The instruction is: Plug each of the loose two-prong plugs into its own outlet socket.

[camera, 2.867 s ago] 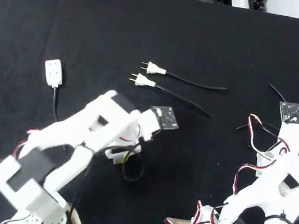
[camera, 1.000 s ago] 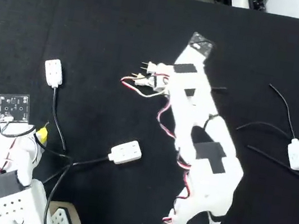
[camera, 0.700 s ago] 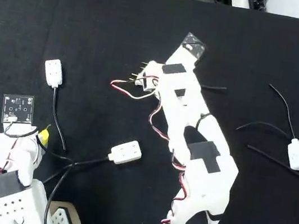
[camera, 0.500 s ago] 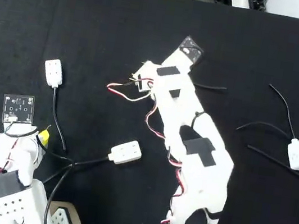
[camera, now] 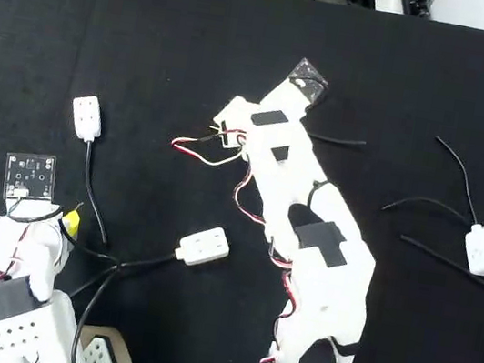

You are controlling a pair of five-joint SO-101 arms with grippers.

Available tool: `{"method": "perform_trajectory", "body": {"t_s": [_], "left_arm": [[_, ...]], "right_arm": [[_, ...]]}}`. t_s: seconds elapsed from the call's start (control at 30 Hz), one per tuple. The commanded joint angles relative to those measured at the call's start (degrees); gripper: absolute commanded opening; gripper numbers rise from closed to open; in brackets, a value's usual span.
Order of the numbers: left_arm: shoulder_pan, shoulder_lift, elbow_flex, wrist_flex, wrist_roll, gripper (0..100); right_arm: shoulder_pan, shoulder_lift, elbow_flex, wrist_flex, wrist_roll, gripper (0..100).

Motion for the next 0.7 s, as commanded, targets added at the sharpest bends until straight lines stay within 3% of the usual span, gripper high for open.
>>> {"method": "perform_trajectory", "body": {"t_s": [0.0,0.37,0.53,0.67], "left_arm": [[0.66,-0.44,-0.40,-0.18,-0.62,26],[0.66,-0.44,-0.40,-0.09,-0.62,26],[0.66,-0.44,-0.40,-0.09,-0.70,26],[0.66,-0.44,-0.31,0.00,-0.70,26]], "right_arm": [[-1.05,0.48,-1.54,-4.40,-0.44,18.5],[-2.29,5.32,-5.14,-4.31,-0.35,17.6],[-2.20,4.62,-4.97,-4.22,0.18,2.8],[-2.20,4.18,-5.32,-1.05,0.26,2.9]]}}
